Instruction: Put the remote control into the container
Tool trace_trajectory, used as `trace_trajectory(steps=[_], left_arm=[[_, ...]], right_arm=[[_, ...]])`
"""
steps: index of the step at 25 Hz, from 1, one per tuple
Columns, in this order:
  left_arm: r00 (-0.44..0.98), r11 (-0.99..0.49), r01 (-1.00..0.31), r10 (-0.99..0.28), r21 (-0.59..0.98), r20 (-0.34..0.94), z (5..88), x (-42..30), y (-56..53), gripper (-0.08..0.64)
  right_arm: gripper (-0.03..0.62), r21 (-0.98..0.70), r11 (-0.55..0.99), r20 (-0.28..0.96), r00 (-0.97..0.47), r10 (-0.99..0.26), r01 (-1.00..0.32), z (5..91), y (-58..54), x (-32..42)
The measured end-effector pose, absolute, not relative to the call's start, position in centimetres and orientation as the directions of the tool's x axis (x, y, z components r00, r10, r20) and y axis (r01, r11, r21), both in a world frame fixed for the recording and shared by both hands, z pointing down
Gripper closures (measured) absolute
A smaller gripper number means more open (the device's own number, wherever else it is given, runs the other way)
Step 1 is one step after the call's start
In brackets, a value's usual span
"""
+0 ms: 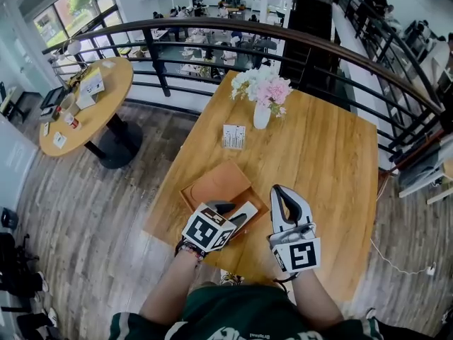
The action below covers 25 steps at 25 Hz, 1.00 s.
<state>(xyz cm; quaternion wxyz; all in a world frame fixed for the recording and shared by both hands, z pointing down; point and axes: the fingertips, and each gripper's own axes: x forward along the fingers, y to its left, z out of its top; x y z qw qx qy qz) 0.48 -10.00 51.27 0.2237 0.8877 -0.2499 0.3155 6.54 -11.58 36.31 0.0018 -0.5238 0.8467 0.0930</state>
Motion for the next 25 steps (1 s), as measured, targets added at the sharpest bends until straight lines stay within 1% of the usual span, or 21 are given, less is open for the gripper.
trace_trajectory(steps=[3, 5, 9, 12, 19, 25], left_arm=[[0.703, -0.783, -0.577, -0.33, 0.234, 0.629, 49.3, 0.6, -9.6, 0.417], [0.717, -0.784, -0.575, -0.348, 0.232, 0.604, 48.2, 0.6, -9.5, 0.423], [0.728, -0.781, -0.586, -0.389, 0.217, 0.564, 46.8, 0.3, -9.3, 0.511], [0.738, -0.779, -0.593, -0.424, 0.205, 0.526, 46.0, -0.1, -9.3, 0.558], [0.743, -0.76, -0.623, -0.503, 0.183, 0.44, 43.8, -0.5, -9.6, 0.56], [0.748, -0.756, -0.644, -0.589, 0.117, 0.307, 40.6, -0.8, -10.1, 0.56]], right_arm=[[0.576, 0.165, 0.442, -0.095, -0.46, -0.883, -0.882, 36.4, -11.4, 6.6], [0.577, 0.16, 0.444, -0.088, -0.46, -0.883, -0.882, 36.7, -11.5, 6.7], [0.576, 0.147, 0.448, -0.07, -0.461, -0.884, -0.882, 37.2, -11.4, 6.8], [0.577, 0.152, 0.449, -0.071, -0.463, -0.884, -0.881, 37.0, -11.3, 6.9], [0.577, 0.159, 0.454, -0.089, -0.47, -0.878, -0.877, 35.8, -11.0, 6.8], [0.576, 0.145, 0.476, -0.091, -0.491, -0.866, -0.867, 35.7, -11.0, 6.6]])
